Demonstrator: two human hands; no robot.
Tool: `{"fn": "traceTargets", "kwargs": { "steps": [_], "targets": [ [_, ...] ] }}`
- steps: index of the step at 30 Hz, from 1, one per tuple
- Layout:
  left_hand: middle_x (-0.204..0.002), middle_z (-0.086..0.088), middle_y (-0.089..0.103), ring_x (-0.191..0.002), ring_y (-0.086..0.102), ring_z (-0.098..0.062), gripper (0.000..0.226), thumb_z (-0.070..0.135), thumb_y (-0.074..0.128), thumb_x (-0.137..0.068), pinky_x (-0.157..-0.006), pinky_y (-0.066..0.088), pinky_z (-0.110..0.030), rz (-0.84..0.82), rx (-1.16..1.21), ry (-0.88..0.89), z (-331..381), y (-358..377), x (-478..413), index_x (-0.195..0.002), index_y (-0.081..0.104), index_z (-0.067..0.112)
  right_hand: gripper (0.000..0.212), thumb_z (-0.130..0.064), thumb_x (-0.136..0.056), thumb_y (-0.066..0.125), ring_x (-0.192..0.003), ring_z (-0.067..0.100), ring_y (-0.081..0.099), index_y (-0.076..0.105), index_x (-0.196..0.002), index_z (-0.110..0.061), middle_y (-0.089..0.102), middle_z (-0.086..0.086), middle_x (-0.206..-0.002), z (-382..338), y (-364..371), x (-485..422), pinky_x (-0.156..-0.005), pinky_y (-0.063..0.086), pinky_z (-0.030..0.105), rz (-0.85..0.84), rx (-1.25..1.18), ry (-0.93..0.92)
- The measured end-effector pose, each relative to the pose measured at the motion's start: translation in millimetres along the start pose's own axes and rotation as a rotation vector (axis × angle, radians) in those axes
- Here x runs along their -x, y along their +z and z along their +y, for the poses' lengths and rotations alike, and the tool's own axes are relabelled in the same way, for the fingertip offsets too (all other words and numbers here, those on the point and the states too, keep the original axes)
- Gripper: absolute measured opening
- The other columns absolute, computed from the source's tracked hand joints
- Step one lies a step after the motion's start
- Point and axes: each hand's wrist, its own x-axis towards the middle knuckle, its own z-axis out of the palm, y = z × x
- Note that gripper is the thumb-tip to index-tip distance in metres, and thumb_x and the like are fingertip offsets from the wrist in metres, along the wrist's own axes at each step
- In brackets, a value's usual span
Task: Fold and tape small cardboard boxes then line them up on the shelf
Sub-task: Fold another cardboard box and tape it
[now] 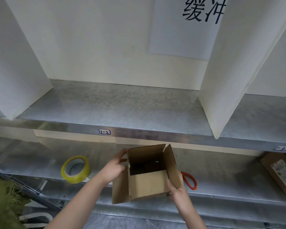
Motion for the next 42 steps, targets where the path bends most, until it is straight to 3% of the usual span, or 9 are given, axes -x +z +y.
{"fn": "traceTargets", "kwargs": {
  "steps": [2, 5, 10, 14, 18, 24, 30, 36, 42],
  "targets": [
    [-0.131, 0.009, 0.054, -0.119, 0.051, -0.004, 0.062, -0.012, 0.044, -0.087, -0.094, 0.053, -0.033, -0.049, -0.003, 0.006, -2.5, -1.8, -0.4, -0.128, 0.050, 0.034, 0.062, -0.022, -0.094, 0.063, -0.131, 0.010, 0.036, 0.027, -0.132, -0.056, 0.038, -0.018, -0.139, -2.4, -0.9, -0.2, -0.115, 0.033, 0.043, -0.017, 0.010, -0.040],
    [-0.124, 0.005, 0.061, -0.115, 0.056, -0.003, 0.058, -0.018, 0.042, -0.082, -0.089, 0.054, -0.027, -0.040, 0.071, 0.006, -10.1, -2.9, 5.3, -0.119, 0.060, 0.024, 0.070, -0.025, -0.087, 0.071, -0.133, 0.014, 0.039, 0.030, -0.141, -0.042, 0.040, -0.011, -0.142, -0.8, -4.0, -0.2, -0.113, 0.036, 0.048, -0.003, 0.000, -0.059],
    [-0.114, -0.002, 0.060, -0.115, 0.054, -0.015, 0.048, -0.022, 0.041, -0.073, -0.090, 0.050, -0.030, -0.014, 0.049, -0.002, -20.0, -1.9, 8.7, -0.097, 0.068, 0.009, 0.046, -0.029, -0.089, 0.069, -0.128, 0.015, 0.047, 0.044, -0.128, -0.035, 0.052, -0.006, -0.133, 7.3, 0.9, 2.3, -0.112, 0.037, 0.046, 0.025, 0.011, -0.052],
    [-0.128, 0.011, 0.055, -0.122, 0.048, 0.000, 0.058, -0.011, 0.059, -0.078, -0.088, 0.042, -0.009, -0.100, 0.000, -0.018, -26.0, -4.0, 12.4, -0.119, 0.059, 0.030, 0.046, -0.045, -0.085, 0.065, -0.129, 0.006, 0.047, 0.047, -0.127, -0.044, 0.053, -0.016, -0.134, 1.5, 5.6, 7.3, -0.113, 0.036, 0.039, 0.015, -0.009, -0.047],
    [-0.138, 0.022, 0.045, -0.128, 0.039, 0.008, 0.073, 0.023, 0.080, -0.077, -0.099, 0.038, -0.014, -0.248, 0.066, -0.096, -36.0, -10.5, 20.2, -0.137, 0.042, 0.040, 0.066, -0.040, -0.087, 0.066, -0.138, 0.021, 0.040, 0.034, -0.145, -0.033, 0.041, -0.002, -0.150, 4.3, -0.6, 7.8, -0.115, 0.033, 0.049, 0.000, -0.026, -0.017],
    [-0.133, 0.020, 0.049, -0.116, 0.045, 0.018, 0.083, 0.045, 0.088, -0.063, -0.087, 0.038, -0.001, -0.153, 0.099, -0.047, -43.3, 2.1, 23.4, -0.131, 0.040, 0.040, 0.043, -0.032, -0.094, 0.062, -0.130, 0.010, 0.048, 0.042, -0.131, -0.040, 0.053, -0.009, -0.138, 3.8, 1.8, 9.5, -0.115, 0.034, 0.042, -0.006, 0.030, -0.014],
    [-0.130, 0.008, 0.053, -0.126, 0.046, -0.002, 0.077, 0.037, 0.089, -0.061, -0.104, 0.037, -0.024, 0.061, 0.164, 0.032, -47.5, 3.2, 26.9, -0.124, 0.045, 0.027, 0.054, -0.028, -0.096, 0.059, -0.131, 0.015, 0.048, 0.036, -0.145, -0.027, 0.050, -0.002, -0.142, 0.9, 0.7, 5.7, -0.115, 0.035, 0.046, 0.026, -0.042, -0.007],
    [-0.107, 0.005, 0.064, -0.109, 0.058, -0.010, 0.070, 0.076, 0.066, -0.064, -0.080, 0.054, -0.030, 0.034, 0.522, -0.061, -41.3, 4.3, 29.7, -0.103, 0.057, 0.019, 0.051, -0.041, -0.090, 0.063, -0.128, 0.015, 0.048, 0.045, -0.134, -0.022, 0.055, -0.003, -0.132, 9.0, 9.5, 2.5, -0.112, 0.038, 0.043, 0.099, 0.055, -0.038],
    [-0.101, -0.009, 0.056, -0.103, 0.056, -0.021, 0.064, 0.071, 0.067, -0.071, -0.075, 0.055, -0.028, 0.097, 0.556, -0.043, -49.7, 5.4, 33.9, -0.094, 0.055, 0.013, 0.049, -0.047, -0.087, 0.062, -0.108, 0.024, 0.056, 0.039, -0.120, -0.019, 0.052, 0.005, -0.116, 11.5, 16.8, -3.1, -0.083, 0.058, 0.048, 0.239, 0.089, 0.072]
  ]
}}
